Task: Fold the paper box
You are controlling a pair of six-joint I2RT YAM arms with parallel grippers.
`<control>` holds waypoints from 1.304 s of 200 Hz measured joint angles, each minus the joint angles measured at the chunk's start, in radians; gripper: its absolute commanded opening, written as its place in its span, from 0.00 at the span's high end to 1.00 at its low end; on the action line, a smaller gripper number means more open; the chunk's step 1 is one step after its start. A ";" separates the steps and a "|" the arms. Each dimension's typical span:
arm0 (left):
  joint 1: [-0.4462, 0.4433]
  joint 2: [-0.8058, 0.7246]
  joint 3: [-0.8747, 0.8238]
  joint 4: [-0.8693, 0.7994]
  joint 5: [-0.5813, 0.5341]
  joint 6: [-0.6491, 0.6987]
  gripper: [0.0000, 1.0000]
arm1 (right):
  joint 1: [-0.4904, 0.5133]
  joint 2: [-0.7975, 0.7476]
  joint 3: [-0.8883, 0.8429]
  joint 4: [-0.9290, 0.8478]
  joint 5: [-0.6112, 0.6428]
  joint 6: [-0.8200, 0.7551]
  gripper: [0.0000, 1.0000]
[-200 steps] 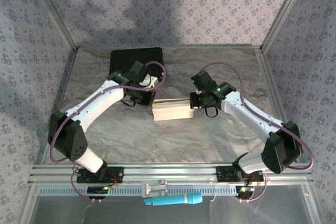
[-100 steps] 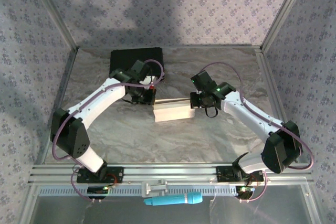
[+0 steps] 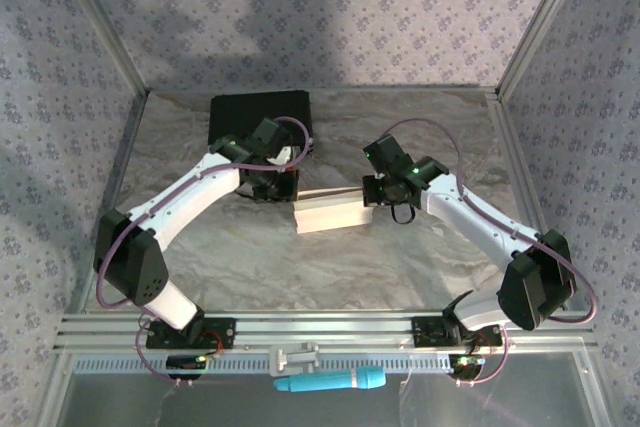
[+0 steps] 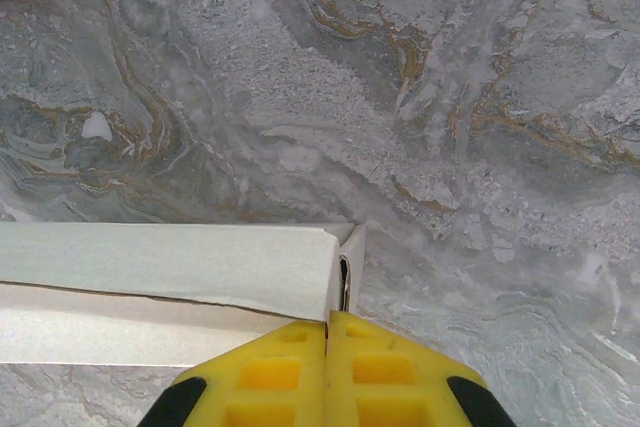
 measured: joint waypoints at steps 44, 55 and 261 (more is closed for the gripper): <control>-0.003 -0.005 -0.008 0.016 -0.005 -0.054 1.00 | 0.000 0.000 0.000 0.000 0.005 0.000 1.00; -0.003 -0.002 0.001 0.004 -0.002 -0.057 1.00 | 0.000 0.000 0.000 0.000 0.005 0.000 1.00; 0.015 -0.005 -0.024 0.005 0.100 -0.063 1.00 | -0.010 0.006 0.000 0.000 0.004 0.000 1.00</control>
